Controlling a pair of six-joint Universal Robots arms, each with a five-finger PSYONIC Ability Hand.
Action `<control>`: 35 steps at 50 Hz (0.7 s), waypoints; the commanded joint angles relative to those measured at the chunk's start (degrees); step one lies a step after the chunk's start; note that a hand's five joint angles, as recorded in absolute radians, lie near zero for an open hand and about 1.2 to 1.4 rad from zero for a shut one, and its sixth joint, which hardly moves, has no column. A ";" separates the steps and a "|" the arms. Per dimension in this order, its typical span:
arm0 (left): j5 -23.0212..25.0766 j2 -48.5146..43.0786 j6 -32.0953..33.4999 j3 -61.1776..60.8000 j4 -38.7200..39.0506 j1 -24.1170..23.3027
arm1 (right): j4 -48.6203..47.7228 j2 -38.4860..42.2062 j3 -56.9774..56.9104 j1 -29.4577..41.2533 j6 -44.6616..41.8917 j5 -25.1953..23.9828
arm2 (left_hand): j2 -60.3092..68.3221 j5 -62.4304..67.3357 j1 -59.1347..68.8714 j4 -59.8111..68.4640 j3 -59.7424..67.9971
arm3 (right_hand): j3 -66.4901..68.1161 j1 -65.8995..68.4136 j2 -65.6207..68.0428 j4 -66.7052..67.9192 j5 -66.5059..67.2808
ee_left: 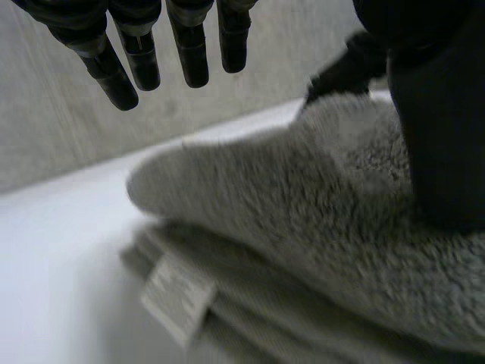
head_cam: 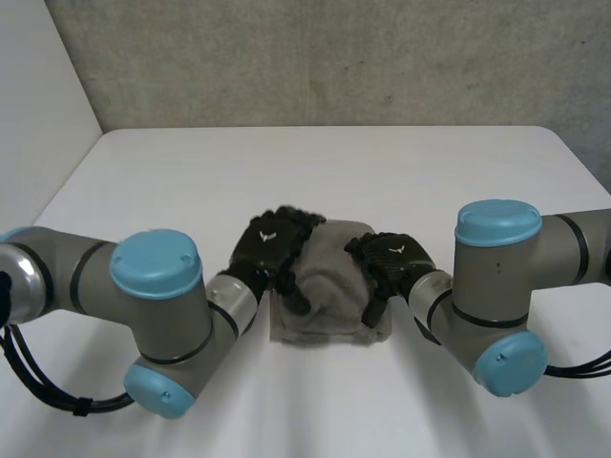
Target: Fold the towel.
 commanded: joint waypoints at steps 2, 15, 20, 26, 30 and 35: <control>-0.12 0.73 -0.30 -0.14 -3.94 0.42 | 1.03 -2.27 -0.64 -0.01 0.44 0.12 | -4.81 -12.12 -4.65 -4.96 -3.87 | -4.37 -2.96 -4.83 -4.55 -3.15; -0.73 18.73 -0.82 5.73 -14.10 1.47 | 2.70 -25.45 -1.52 -1.32 2.36 5.37 | -4.81 -12.12 -4.65 -4.96 -3.87 | -4.37 -2.96 -4.83 -4.55 -3.15; -5.63 24.97 -2.92 9.87 -22.72 4.28 | 5.24 -29.86 -3.80 -3.44 2.99 11.71 | -4.86 -12.17 -4.70 -5.01 -3.92 | -4.37 -2.96 -4.83 -4.55 -3.15; -11.19 29.64 -5.57 12.69 -28.80 4.99 | 11.05 -30.57 -6.62 -4.32 2.72 13.31 | -4.86 -12.17 -4.70 -5.01 -3.92 | -4.37 -2.96 -4.83 -4.55 -3.15; -11.54 31.23 -5.40 12.78 -29.78 5.61 | 13.69 -30.48 -7.15 -4.41 2.55 13.48 | -4.86 -12.17 -4.70 -5.01 -3.92 | -4.37 -2.96 -4.83 -4.55 -3.15; -11.46 31.50 -5.40 13.31 -31.35 7.36 | 13.60 -30.57 -7.06 -4.93 2.63 13.57 | -4.86 -12.17 -4.70 -5.01 -3.92 | -4.37 -2.96 -4.83 -4.55 -3.15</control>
